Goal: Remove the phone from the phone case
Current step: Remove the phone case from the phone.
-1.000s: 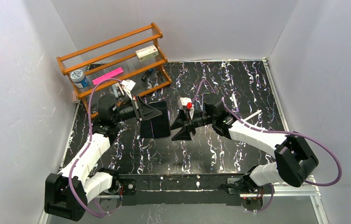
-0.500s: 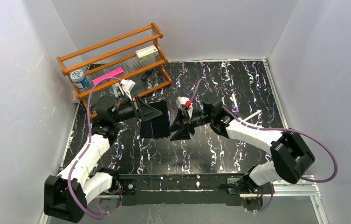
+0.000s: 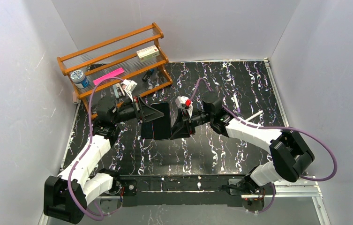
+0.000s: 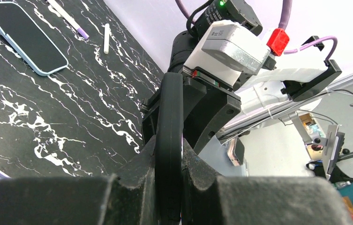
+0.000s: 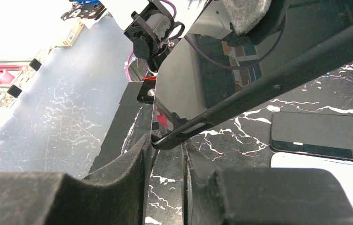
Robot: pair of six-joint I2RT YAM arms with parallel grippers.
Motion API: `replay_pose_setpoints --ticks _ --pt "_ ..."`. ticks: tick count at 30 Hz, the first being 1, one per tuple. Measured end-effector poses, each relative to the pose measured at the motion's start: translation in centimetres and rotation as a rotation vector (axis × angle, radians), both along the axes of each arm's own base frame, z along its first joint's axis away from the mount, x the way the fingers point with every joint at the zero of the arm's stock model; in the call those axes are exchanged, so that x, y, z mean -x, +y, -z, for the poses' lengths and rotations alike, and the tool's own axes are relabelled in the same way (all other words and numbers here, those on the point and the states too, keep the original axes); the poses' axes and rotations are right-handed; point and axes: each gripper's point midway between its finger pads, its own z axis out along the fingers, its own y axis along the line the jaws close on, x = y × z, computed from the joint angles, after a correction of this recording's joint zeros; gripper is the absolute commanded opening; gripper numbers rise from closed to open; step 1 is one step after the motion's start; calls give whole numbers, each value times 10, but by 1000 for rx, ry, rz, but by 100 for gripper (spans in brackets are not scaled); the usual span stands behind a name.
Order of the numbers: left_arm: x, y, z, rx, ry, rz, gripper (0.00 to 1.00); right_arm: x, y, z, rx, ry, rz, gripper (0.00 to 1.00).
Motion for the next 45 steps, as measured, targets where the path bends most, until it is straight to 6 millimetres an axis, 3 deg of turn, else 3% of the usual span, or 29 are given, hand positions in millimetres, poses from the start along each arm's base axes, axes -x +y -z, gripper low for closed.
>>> replay_pose_setpoints --ticks 2,21,35,39,45 --pt "0 -1 -1 5 12 -1 0 1 0 -1 -3 -3 -7 1" --pt "-8 -16 2 62 161 -34 0 1 -4 0 -3 -99 -65 1" --pt "-21 -15 -3 123 226 -125 0 -24 8 5 25 -165 93 2" --pt "-27 -13 -3 133 210 -158 0 -36 8 14 45 -152 197 28" --pt "-36 -9 6 131 204 -224 0 -40 -2 13 42 -115 328 58"
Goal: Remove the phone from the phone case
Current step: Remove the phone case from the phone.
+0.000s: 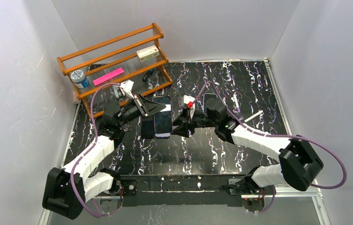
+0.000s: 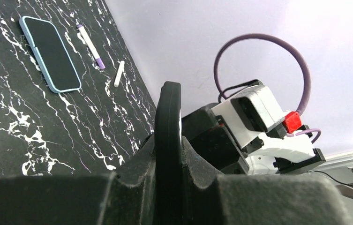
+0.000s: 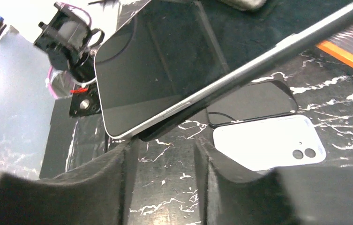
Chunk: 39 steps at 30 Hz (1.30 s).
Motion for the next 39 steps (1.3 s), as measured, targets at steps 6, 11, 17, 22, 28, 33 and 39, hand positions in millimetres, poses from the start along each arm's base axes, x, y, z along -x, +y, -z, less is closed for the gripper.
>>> replay_pose_setpoints --ticks 6,11,17,22,28,33,39 --pt "-9 6 11 -7 13 -74 0 -10 -17 -8 -33 57 178 73" --pt "-15 11 23 -29 25 -125 0 -12 -29 -22 -88 181 294 79" --pt "-20 14 26 -38 22 -155 0 -4 -25 -37 -166 399 305 79" --pt "-22 15 26 -38 22 -172 0 2 -19 -30 -181 589 298 73" --pt "-25 17 25 -37 23 -191 0 6 -15 -29 -191 718 282 65" --pt "-25 17 24 -30 23 -192 0 7 -11 -33 -210 754 260 60" --pt "-25 17 20 -17 16 -192 0 8 -8 -33 -221 781 240 55"
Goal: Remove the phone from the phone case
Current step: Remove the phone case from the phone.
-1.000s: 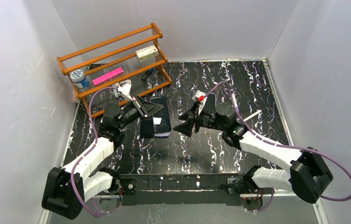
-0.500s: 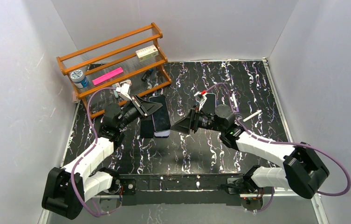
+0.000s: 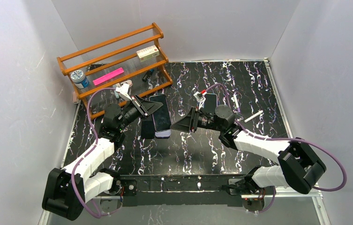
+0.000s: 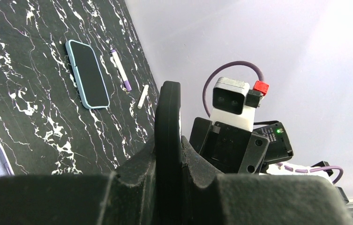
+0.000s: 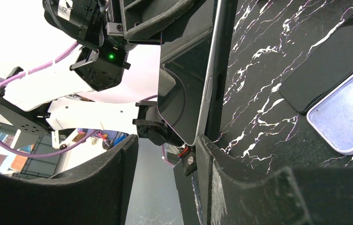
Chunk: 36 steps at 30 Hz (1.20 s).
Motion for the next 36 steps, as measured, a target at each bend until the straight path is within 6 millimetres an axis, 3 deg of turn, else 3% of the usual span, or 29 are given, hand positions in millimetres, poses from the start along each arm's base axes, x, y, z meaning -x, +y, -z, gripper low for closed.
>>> replay_pose_setpoints --ticks 14,31,36 --pt "4 -1 -13 73 -1 6 0 2 5 -3 -39 11 -33 51" --pt "18 -23 -31 135 -61 25 0 5 9 -18 -83 -39 -77 48" --pt "21 -25 -37 134 -109 34 0 2 9 -22 -81 -59 -77 35"
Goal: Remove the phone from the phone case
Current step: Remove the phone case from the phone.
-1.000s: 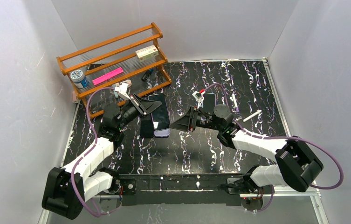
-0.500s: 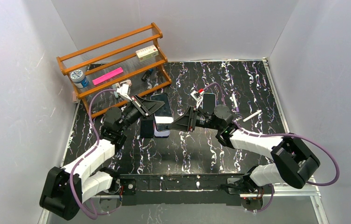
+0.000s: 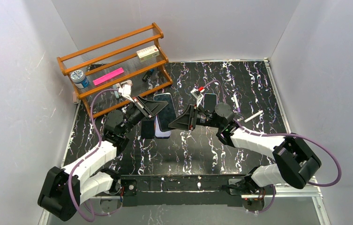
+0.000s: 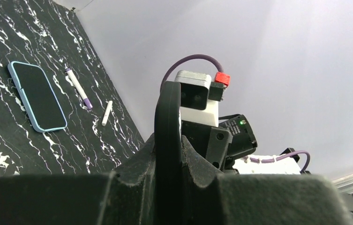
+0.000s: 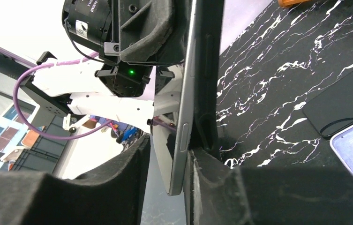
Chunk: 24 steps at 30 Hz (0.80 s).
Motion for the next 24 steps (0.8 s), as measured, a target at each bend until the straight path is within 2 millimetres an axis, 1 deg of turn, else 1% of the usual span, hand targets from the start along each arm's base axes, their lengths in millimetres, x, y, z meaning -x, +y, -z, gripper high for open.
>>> replay_pose_setpoints --ticks 2,3,5,7,8,10,12,15,17,20,24 --pt "3 0 -2 -2 -20 3 2 -1 -1 2 4 -3 -1 26" --pt "4 0 -2 -5 -33 4 5 -1 -1 3 6 -4 -5 21" --pt "8 0 -4 -14 -58 7 16 0 -1 4 10 2 -15 12" --pt "12 0 -8 -18 -87 16 24 2 -2 3 8 7 -30 4" --pt "12 0 -9 -21 -94 16 28 3 -3 2 4 2 -36 1" --pt "12 1 -6 -32 -93 18 38 3 -4 0 1 -10 -37 1" --pt "13 2 -2 -48 -87 33 48 -4 -6 -1 2 -12 -7 1" --pt "13 6 3 -66 -86 33 58 -16 -11 -2 6 -6 44 1" --pt "11 14 6 -76 -82 15 61 -22 -15 -5 3 -7 73 1" --pt "9 25 9 -94 -85 -20 62 -28 -20 -10 -7 -16 101 1" --pt "13 29 12 -134 -95 -34 63 -29 -24 -16 -16 -24 114 1"
